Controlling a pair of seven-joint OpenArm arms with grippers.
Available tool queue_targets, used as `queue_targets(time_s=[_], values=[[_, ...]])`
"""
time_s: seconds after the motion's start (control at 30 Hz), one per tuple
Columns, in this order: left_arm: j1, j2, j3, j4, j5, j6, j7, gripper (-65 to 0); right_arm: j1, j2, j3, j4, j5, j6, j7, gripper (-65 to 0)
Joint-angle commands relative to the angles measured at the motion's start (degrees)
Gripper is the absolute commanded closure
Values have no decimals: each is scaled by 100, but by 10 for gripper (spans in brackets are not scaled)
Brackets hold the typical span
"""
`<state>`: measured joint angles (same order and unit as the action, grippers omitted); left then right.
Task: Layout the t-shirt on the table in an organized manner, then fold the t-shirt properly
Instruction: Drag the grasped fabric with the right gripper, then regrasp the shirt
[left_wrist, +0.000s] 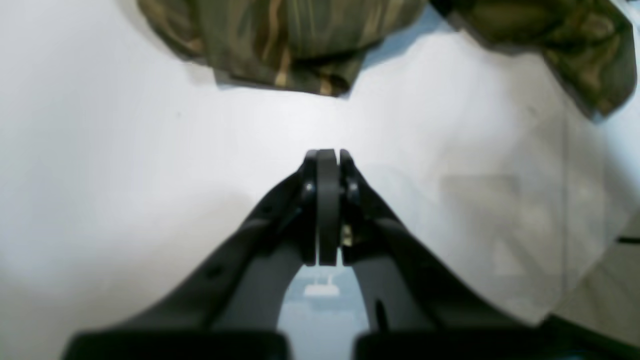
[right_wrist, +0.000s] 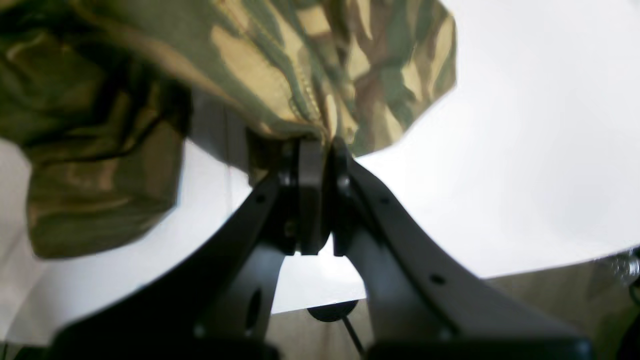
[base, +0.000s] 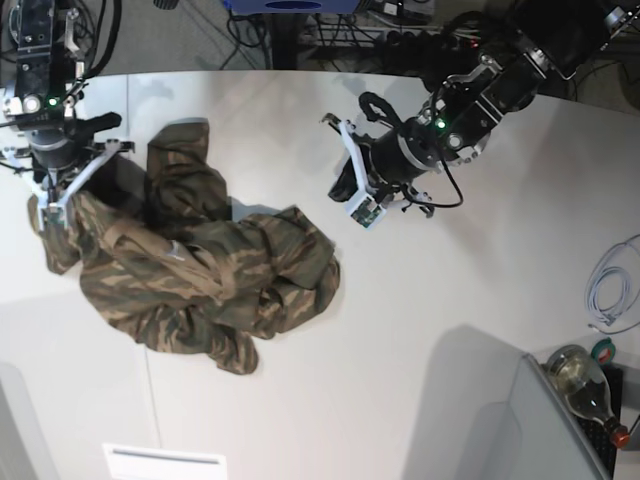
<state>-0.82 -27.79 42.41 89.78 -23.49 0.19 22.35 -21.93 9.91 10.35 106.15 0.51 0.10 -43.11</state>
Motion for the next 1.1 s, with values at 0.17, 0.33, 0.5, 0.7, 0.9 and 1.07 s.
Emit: queue_targets(time_s=[0.17,0.33,0.5,0.7,0.9,1.07], values=[[-125,102,-378,-68,-3,39,-138,0,246,226,517,-624,-82,-5,122,0],[-54,164,-738,-165,-3,39,-138,0,598,270,587,-1195,-82,-5,70,-29],[429,67,-1503,-323,-3,30,-129,0,527,51,1009,-624,-82,-14,-1,-345],[1405,-118,-3296,-516,-3,3,-165,0,61,-240,191,590,-73,417,905,-432],[2108,-100,-4360,-367,-3,-621,-173,-299,1046,-266,-995,-131,-56,663,632,-434],[2486,-65,-4817,-305,-3,-902,-173,-327,1661,-284,-1435,-1010,-47,680,632,-434]])
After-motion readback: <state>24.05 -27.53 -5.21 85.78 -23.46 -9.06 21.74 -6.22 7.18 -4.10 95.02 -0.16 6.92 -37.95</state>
